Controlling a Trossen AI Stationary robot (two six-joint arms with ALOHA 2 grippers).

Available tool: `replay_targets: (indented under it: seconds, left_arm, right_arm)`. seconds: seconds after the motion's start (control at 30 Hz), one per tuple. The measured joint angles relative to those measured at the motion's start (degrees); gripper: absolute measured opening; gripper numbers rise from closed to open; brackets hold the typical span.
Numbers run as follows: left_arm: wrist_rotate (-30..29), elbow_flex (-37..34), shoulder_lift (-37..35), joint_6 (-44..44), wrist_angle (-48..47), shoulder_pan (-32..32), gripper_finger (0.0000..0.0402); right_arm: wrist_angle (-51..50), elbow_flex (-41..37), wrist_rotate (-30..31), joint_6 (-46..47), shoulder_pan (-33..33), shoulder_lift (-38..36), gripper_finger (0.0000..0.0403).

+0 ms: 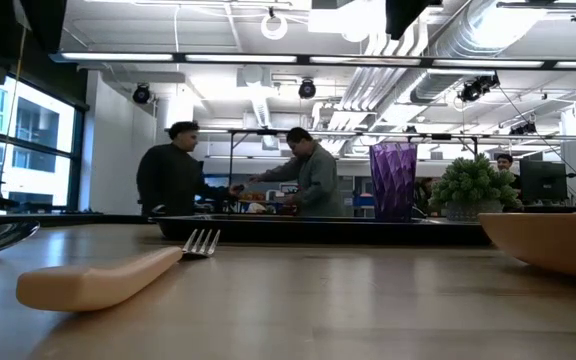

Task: Pick and place plate/cup/fork/spoon on tray
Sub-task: Put the yellow spoon on the left of the black serving tray

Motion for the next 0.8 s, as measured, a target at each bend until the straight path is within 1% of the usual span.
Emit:
replay_targets:
  seconds: [0.23,0.37,0.5,0.67,0.8]
  left_arm:
    - [0.1,0.0,4.3,-6.78,1.58,-2.87,0.0147]
    - [1.71,0.0,7.0,-10.25,2.24,-4.32,0.0147]
    - [3.71,0.0,9.43,-11.07,5.15,-5.07,0.0147]
    - [4.39,0.0,12.69,-11.14,9.03,-5.19,0.0147]
    - [6.96,0.0,15.46,-11.51,11.16,-5.15,0.0147]
  right_arm:
    - [0.0,0.0,0.0,-0.2,0.0,0.0,0.0122]
    - [0.0,0.0,0.0,-0.2,0.0,0.0,0.0122]
    - [0.0,0.0,0.02,-0.22,0.0,0.0,0.0122]
    - [0.02,0.0,0.02,-1.13,0.0,0.0,0.0122]
    - [0.22,0.0,0.04,-1.29,0.02,0.0,0.0122]
